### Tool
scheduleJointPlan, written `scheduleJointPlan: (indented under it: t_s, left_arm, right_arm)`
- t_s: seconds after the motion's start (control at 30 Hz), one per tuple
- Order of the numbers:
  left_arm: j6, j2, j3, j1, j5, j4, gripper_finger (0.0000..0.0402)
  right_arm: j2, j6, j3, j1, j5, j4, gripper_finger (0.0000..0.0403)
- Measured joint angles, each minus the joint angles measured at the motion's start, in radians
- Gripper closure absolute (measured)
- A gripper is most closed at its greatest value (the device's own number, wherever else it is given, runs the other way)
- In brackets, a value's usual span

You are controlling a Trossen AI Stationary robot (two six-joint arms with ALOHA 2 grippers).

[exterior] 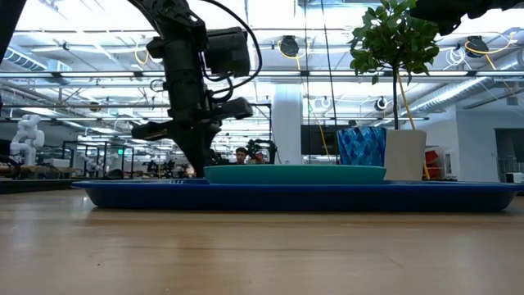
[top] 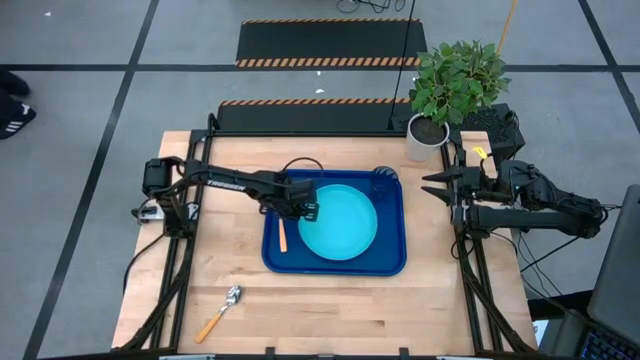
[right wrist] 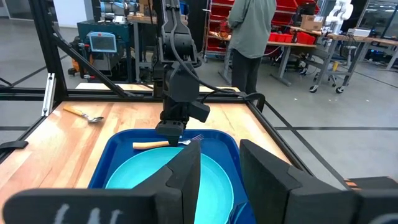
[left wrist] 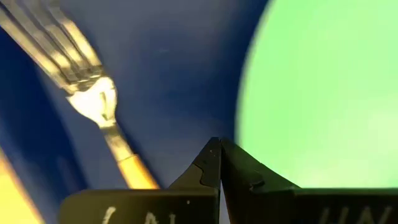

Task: Pick and place plate/cup/fork/spoon on tray
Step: Adjust the light blue plate and light orange fork

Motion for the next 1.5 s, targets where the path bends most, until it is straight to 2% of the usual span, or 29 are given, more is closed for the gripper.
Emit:
scheduleJointPlan:
  t_s: [1.1, 1.27, 1.5]
  left_arm:
    - [0.039, 0.000, 0.000, -0.040, 0.041, 0.053, 0.0401]
    - [0.065, 0.000, -0.001, -0.040, 0.047, 0.110, 0.0401]
    - [0.045, 0.000, -0.001, -0.035, 0.047, -0.004, 0.0401]
  right_arm:
    - [0.000, -0.001, 0.000, 0.000, 0.000, -0.003, 0.0296]
    - [0.000, -0.001, 0.000, 0.000, 0.000, -0.003, 0.0296]
    - [0.000, -0.001, 0.000, 0.000, 0.000, -0.003, 0.0296]
